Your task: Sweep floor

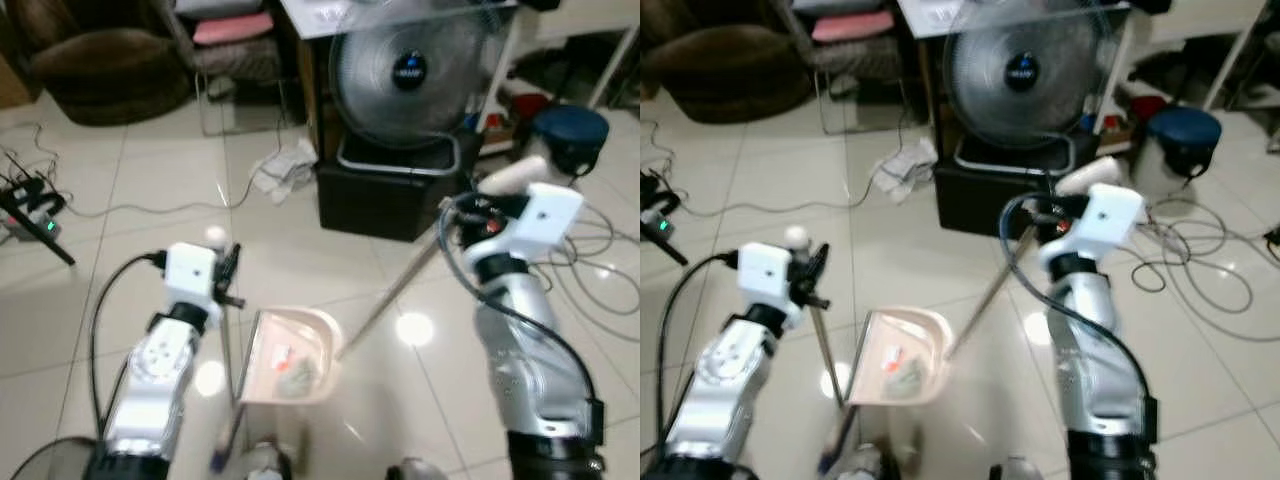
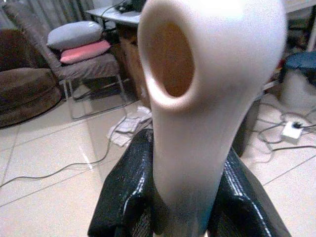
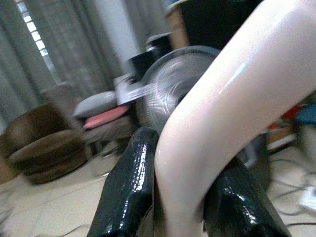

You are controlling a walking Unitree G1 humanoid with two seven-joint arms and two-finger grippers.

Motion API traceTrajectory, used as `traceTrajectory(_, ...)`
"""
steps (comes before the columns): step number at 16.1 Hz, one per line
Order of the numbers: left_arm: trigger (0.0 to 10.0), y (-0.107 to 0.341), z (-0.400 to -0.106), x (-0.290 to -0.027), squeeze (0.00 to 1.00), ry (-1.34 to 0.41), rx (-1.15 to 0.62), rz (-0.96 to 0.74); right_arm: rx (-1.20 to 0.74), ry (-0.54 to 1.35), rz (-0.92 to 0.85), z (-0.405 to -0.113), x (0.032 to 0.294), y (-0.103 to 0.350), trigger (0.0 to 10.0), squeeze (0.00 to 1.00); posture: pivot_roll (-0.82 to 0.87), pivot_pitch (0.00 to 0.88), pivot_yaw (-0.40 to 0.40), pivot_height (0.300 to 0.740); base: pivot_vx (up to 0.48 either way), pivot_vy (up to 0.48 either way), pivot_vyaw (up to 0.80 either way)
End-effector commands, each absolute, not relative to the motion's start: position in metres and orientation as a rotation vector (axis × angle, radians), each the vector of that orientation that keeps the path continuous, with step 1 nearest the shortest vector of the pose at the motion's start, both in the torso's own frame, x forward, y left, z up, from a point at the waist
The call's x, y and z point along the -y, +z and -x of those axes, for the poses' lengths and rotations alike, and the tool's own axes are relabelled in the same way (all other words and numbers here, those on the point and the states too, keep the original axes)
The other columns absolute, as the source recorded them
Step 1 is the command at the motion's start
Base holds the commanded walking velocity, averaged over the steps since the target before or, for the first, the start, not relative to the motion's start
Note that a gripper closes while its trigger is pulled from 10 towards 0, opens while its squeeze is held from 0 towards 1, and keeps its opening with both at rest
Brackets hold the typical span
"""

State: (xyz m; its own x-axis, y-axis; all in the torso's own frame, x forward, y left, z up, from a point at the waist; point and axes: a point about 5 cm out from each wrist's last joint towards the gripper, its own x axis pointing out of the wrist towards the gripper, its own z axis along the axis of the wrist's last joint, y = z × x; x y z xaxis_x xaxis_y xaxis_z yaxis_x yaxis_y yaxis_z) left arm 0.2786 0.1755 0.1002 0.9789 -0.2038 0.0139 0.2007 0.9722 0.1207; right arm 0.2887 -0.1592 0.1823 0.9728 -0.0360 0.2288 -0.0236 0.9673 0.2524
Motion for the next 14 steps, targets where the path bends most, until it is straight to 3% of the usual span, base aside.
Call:
traceTrajectory(1,10.0,0.108,-0.278,-0.18,0.0,-0.188,0.053,-0.116,0.284,0.013,-0.268,-0.287,0.155,0.195,10.0,0.0,-0.06,0.066,0.082,0.74,0.0,0.0,0.0)
traceTrajectory(14,10.0,0.109,-0.263,-0.182,0.0,-0.16,0.037,-0.132,0.368,0.003,-0.394,-0.294,0.158,0.235,10.0,0.0,-0.05,0.045,0.081,0.74,0.0,0.0,0.79)
